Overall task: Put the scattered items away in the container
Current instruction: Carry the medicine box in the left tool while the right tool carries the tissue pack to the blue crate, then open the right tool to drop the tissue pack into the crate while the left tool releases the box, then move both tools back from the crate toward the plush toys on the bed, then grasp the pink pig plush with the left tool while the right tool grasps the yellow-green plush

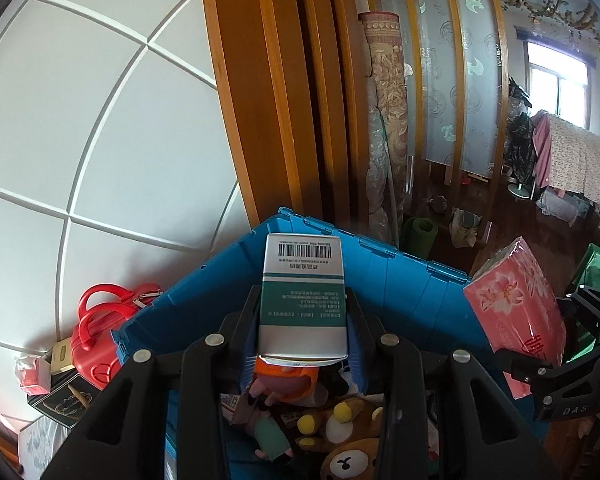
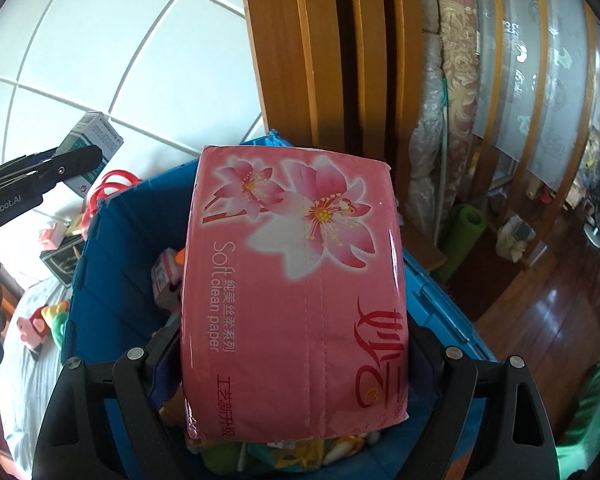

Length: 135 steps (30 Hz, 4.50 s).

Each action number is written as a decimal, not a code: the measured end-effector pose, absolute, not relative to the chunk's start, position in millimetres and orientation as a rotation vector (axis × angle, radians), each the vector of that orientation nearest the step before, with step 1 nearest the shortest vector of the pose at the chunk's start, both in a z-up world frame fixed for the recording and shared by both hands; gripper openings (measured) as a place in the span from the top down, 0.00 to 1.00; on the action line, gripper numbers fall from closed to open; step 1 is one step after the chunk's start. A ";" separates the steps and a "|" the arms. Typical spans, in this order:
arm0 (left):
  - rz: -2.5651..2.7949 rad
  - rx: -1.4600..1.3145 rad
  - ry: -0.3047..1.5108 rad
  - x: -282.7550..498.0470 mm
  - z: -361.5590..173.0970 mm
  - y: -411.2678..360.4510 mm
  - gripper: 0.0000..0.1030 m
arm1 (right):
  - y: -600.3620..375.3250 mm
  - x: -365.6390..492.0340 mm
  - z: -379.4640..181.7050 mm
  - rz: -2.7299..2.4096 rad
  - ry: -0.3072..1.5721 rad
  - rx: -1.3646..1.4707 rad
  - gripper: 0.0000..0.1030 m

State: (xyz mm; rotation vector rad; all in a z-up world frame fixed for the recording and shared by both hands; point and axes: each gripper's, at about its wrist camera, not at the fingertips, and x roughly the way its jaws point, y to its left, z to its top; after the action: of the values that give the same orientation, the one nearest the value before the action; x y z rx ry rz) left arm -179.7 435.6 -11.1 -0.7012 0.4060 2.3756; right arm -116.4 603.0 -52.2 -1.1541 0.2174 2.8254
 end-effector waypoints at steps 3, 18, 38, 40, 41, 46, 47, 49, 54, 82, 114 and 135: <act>2.396 -0.715 0.372 -185.4 -11.7 432.2 0.64 | 601.2 -118.4 -52.9 2.833 0.214 -1.158 0.13; 2.533 -0.840 0.253 -204.7 -26.6 382.0 0.02 | 590.5 -125.5 -47.9 2.867 0.219 -1.124 0.00; 2.627 -0.861 0.227 -165.0 -33.5 307.0 0.02 | 529.4 -113.2 -36.0 2.971 0.153 -1.117 0.00; 2.644 -0.868 0.219 -161.2 -34.2 294.8 0.02 | 520.6 -112.6 -35.1 2.985 0.144 -1.119 0.00; 2.653 -0.873 0.212 -159.7 -34.5 288.6 0.02 | 516.2 -112.3 -34.5 2.992 0.140 -1.120 0.00; 2.695 -0.879 0.187 -151.2 -34.3 257.2 0.02 | 492.0 -109.6 -31.2 3.028 0.111 -1.121 0.00; 2.703 -0.879 0.182 -149.1 -33.7 250.9 0.02 | 486.6 -109.1 -30.6 3.034 0.105 -1.121 0.00; 2.720 -0.878 0.173 -144.6 -33.1 237.2 0.02 | 475.0 -107.9 -28.7 3.049 0.094 -1.122 0.00; 2.768 -0.887 0.156 -134.3 -34.4 199.0 0.02 | 444.9 -106.1 -25.2 3.088 0.059 -1.124 0.00; 2.930 -1.086 0.062 -117.7 -84.7 -30.7 0.02 | 226.9 -120.2 -42.1 3.247 -0.137 -1.275 0.00; 2.886 -1.374 0.048 -184.5 -213.1 -220.8 0.02 | -5.4 -169.3 -181.1 3.187 -0.436 -1.559 0.00; 2.748 -1.412 0.486 -280.6 -325.2 -245.7 0.02 | -81.4 -267.9 -305.2 3.037 -0.783 -1.735 0.00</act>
State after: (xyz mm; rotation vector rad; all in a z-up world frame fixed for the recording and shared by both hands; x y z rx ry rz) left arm -280.6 -245.7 -325.2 -1.4120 0.4860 2.7480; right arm -267.9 -81.4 -305.2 -1.7353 -0.7833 3.0373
